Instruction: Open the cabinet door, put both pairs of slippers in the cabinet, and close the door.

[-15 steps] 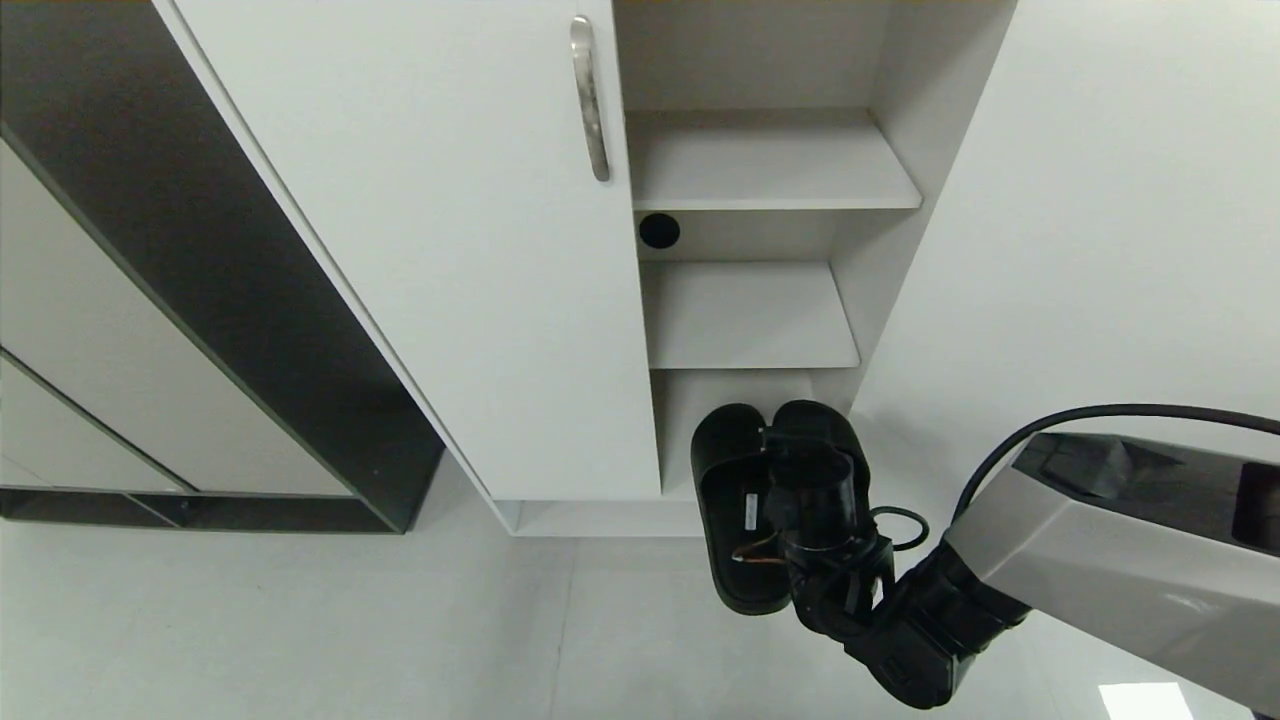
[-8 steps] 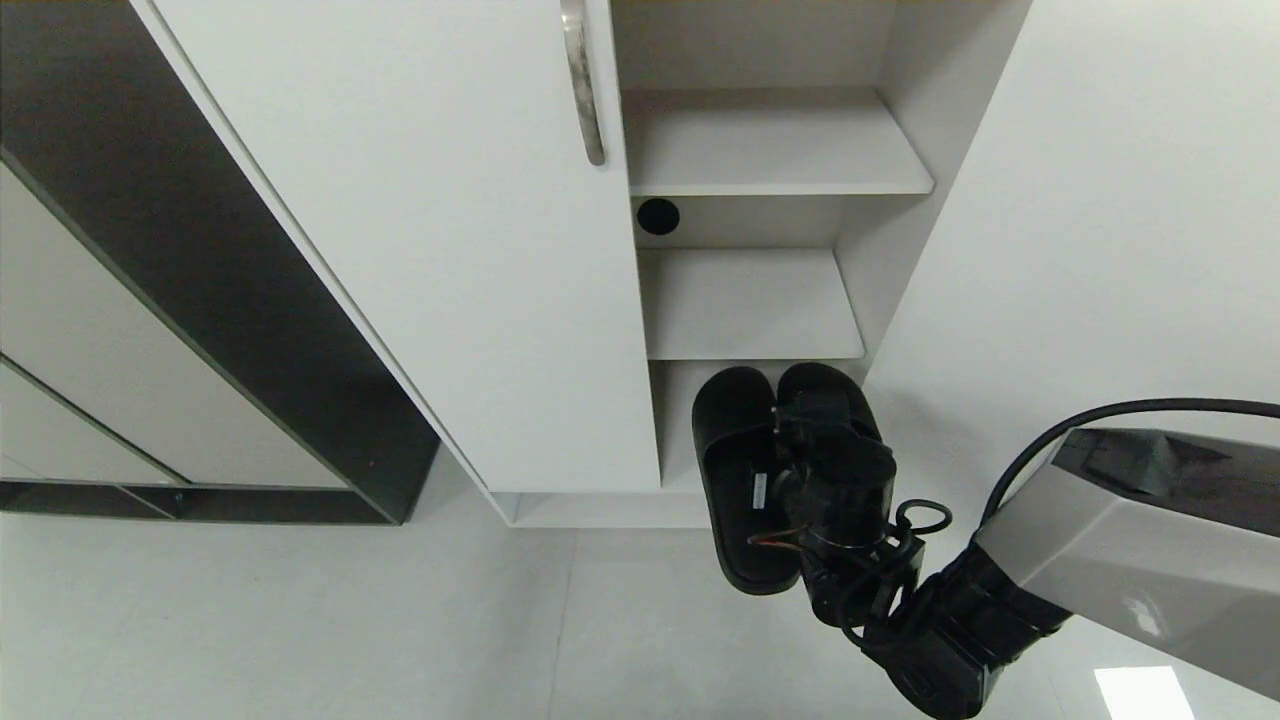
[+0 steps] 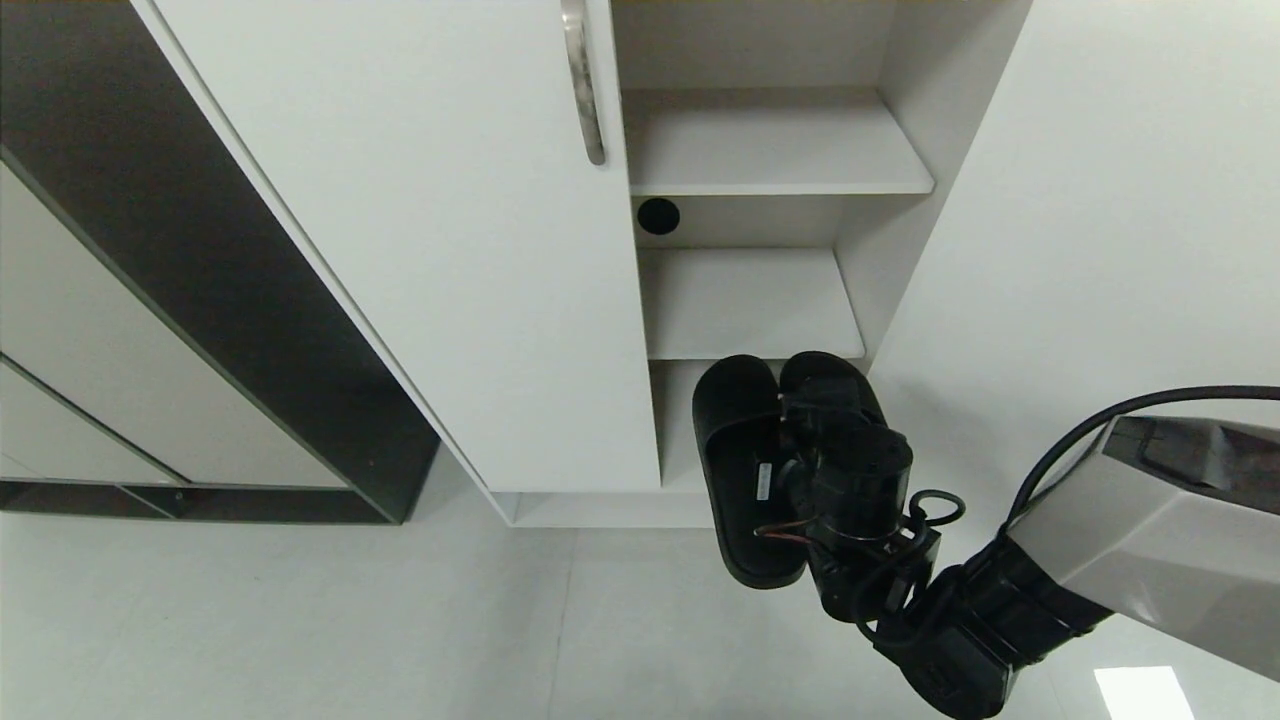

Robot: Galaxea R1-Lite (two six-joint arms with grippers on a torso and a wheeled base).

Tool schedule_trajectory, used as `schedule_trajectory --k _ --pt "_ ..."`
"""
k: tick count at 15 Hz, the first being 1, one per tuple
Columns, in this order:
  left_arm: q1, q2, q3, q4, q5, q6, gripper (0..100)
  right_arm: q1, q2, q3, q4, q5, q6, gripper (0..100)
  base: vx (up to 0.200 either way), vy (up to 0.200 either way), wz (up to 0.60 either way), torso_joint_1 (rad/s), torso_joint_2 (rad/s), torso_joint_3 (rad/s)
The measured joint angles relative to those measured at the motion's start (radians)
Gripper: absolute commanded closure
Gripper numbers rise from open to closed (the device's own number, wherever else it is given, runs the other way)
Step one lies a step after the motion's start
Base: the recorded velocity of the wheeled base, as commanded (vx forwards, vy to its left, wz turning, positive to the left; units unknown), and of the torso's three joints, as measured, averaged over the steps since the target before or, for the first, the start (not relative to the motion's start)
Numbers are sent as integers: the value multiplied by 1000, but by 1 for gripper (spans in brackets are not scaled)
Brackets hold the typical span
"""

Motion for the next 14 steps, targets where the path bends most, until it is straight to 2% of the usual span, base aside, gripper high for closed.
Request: schedule_trajectory --k 4,13,14 --pt "1 0 0 0 0 0 100 1 -1 -1 1 -1 0 100 0 0 0 0 0 0" --pt "0 0 0 1 0 0 100 0 5 -4 -6 -6 1 100 200 0 0 2 1 3" --pt "0 0 0 1 0 0 100 1 5 -4 -6 -7 1 100 0 0 0 0 0 0"
